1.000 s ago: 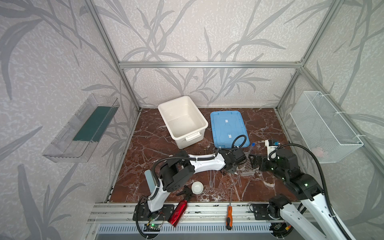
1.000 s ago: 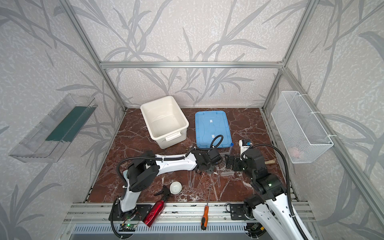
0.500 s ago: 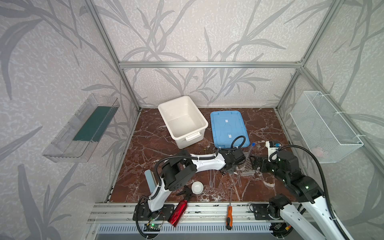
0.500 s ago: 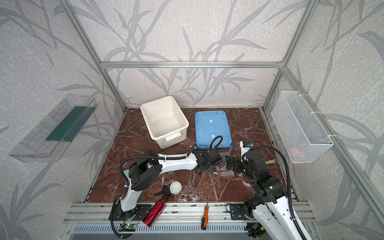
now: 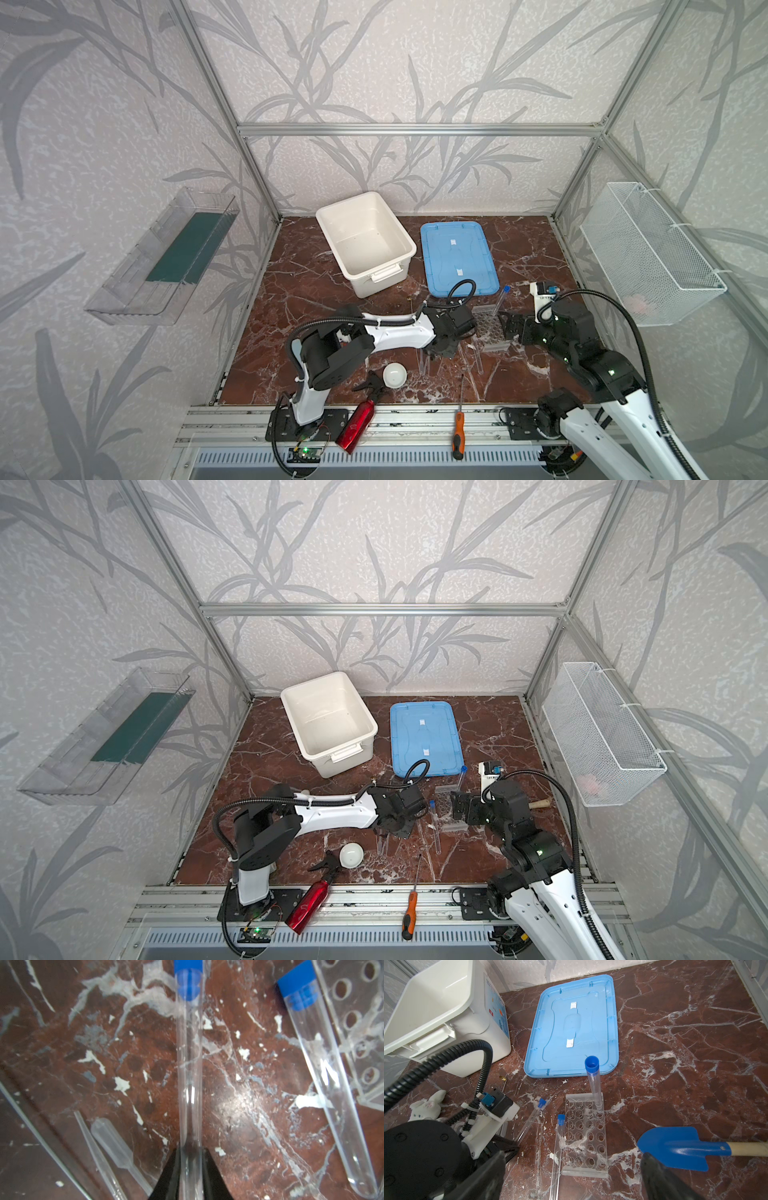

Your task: Organize the chemistry lab equipment

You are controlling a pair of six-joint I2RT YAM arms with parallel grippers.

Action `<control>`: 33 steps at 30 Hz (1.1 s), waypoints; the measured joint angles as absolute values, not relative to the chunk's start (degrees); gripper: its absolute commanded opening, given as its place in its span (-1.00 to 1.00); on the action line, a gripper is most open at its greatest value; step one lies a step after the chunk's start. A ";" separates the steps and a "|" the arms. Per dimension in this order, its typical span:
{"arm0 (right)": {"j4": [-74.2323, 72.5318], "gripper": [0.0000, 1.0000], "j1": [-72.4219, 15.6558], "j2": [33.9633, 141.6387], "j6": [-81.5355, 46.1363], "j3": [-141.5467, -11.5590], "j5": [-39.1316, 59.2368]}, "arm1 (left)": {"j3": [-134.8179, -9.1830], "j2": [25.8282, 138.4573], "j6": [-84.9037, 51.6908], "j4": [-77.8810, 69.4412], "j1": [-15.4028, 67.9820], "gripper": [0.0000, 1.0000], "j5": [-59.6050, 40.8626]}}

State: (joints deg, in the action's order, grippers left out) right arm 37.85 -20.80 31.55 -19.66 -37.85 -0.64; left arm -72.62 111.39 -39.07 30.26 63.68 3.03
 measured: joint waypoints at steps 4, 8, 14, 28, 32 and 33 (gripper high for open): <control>37.80 0.98 -20.80 31.55 -19.62 -37.67 -0.67 | -73.03 111.42 -39.18 31.05 64.27 -0.38 2.87; 37.80 0.98 -20.80 31.55 -19.62 -37.67 -1.02 | -74.54 112.29 -38.92 32.88 64.40 -0.41 2.92; 37.80 0.98 -20.80 31.48 -19.59 -37.67 -1.04 | -77.38 114.24 -37.95 34.50 64.40 -0.55 2.92; 37.60 0.99 -20.80 31.64 -19.51 -37.63 -0.78 | -71.24 110.37 -35.97 28.38 64.38 -0.73 3.38; 37.95 0.98 -20.80 33.39 -19.75 -38.02 1.76 | -65.36 105.16 -33.91 23.40 64.38 -0.73 4.25; 38.28 0.98 -20.80 34.35 -19.86 -38.63 3.05 | -63.81 103.28 -33.15 21.85 64.38 -0.73 4.49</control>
